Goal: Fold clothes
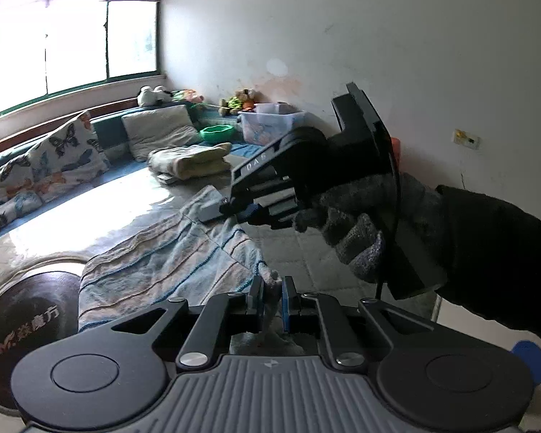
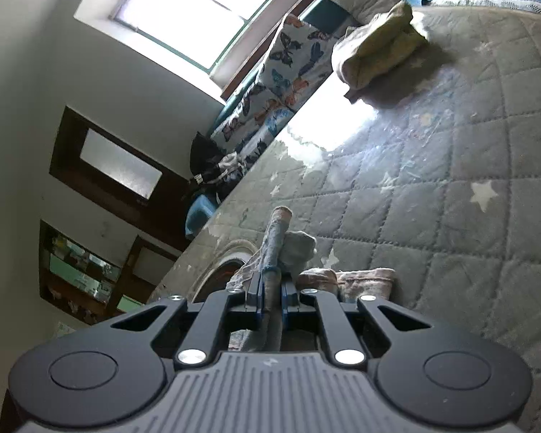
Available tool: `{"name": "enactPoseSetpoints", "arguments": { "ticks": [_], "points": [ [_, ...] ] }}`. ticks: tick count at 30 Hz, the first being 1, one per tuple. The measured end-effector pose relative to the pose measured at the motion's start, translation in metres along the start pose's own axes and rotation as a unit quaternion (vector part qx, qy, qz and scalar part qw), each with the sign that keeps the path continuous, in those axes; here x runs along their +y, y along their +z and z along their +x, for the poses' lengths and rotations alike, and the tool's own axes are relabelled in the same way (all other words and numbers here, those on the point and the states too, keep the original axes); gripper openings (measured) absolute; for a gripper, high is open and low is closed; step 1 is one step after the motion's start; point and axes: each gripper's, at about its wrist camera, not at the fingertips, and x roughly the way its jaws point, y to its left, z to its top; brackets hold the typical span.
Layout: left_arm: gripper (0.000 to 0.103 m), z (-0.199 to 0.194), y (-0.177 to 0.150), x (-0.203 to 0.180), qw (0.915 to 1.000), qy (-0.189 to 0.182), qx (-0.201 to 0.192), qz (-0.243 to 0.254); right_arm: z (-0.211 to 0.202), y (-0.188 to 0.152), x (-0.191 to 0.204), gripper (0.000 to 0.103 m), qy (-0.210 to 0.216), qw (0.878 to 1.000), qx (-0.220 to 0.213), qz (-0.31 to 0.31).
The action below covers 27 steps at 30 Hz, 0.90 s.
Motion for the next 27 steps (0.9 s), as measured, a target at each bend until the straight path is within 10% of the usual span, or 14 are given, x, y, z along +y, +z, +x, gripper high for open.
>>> {"name": "enactPoseSetpoints", "arguments": {
  "ticks": [16, 27],
  "points": [
    [0.026, 0.008, -0.014, 0.011, 0.9989, -0.027, 0.039, 0.005, -0.025, -0.004, 0.018, 0.027, -0.085, 0.992, -0.041, -0.080],
    [0.025, 0.007, -0.020, 0.072, 0.9943, 0.076, 0.051, -0.055, -0.022, -0.053, 0.064, 0.027, -0.045, 0.976, 0.028, -0.212]
  ]
}}
